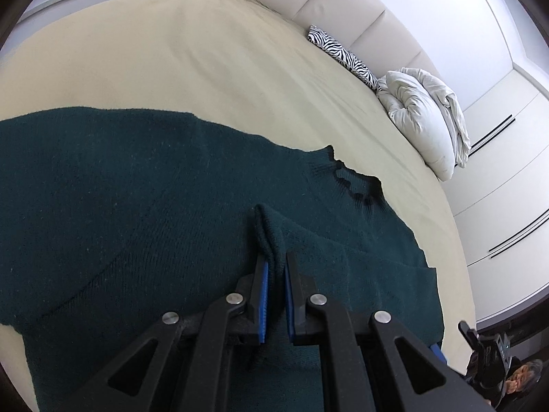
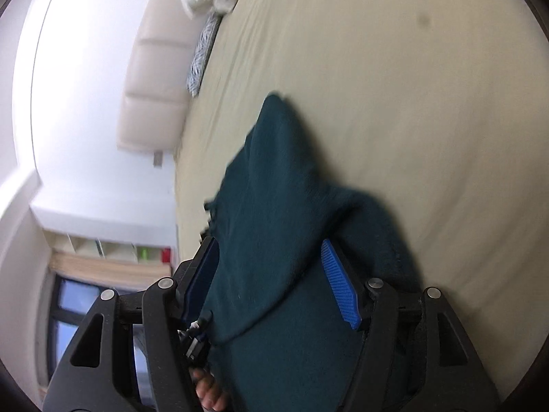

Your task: Fold small clothes

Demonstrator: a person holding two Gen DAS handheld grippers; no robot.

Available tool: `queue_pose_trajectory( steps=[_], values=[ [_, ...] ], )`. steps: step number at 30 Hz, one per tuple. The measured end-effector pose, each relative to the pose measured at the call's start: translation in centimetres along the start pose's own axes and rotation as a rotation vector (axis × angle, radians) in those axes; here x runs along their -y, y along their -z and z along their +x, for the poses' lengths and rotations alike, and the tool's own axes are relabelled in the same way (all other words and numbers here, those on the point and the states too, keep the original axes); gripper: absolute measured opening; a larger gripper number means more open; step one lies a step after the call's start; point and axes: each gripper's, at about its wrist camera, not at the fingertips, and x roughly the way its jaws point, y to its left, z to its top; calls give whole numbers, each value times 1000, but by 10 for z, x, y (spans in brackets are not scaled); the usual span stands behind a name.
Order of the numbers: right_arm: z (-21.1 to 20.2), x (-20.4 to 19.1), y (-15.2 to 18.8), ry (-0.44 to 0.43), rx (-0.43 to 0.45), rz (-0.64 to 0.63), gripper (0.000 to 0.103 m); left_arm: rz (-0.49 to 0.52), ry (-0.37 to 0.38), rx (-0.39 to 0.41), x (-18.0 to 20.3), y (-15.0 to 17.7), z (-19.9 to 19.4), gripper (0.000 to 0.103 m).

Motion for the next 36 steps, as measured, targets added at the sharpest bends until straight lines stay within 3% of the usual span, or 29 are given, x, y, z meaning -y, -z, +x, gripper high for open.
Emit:
queue_pose_trajectory(
  steps=[5, 7, 9, 12, 13, 17, 19, 20, 26, 28, 30, 32, 33, 34, 36],
  values=[
    [3, -3, -28, -58, 28, 22, 62, 2, -6, -3, 3, 1, 3, 9],
    [-7, 4, -44, -51, 92, 26, 59, -7, 9, -8, 5, 2, 7, 10],
    [-13, 27, -52, -85, 111, 123, 57, 11, 9, -10, 9, 5, 10, 10],
    [-20, 46, -44, -84, 120, 124, 35, 30, -7, -1, 10, 9, 14, 10],
    [-22, 47, -42, -77, 121, 106, 33, 19, 4, -1, 8, 8, 14, 10],
    [-37, 46, -32, -94, 111, 95, 38, -9, 10, 30, -4, 0, 4, 10],
    [-38, 42, -31, -119, 85, 94, 51, -22, 4, 43, -9, -3, 1, 10],
    [-38, 38, -27, -122, 79, 89, 53, -25, 3, 43, -10, -4, 1, 10],
    [-49, -18, -40, -72, 99, -42, 54, -6, -11, 34, -9, -2, 8, 10],
    [-40, -31, -44, -88, 87, -93, 62, -9, -15, 35, -10, -2, 9, 10],
    [-27, -31, -54, -128, 49, -86, 62, 10, -29, 35, -10, -1, 11, 11],
    [-9, -13, -53, -85, -3, -52, 64, 45, -52, 40, -7, 3, 13, 11],
    [4, 0, -53, -10, -38, -24, 62, 62, -62, 45, -6, 5, 13, 11],
    [8, 9, -52, -12, -38, -22, 48, 74, -66, 51, -5, 6, 13, 11],
    [-4, 14, -48, -32, -19, -54, 39, 79, -59, 57, -7, 8, 14, 11]
  ],
)
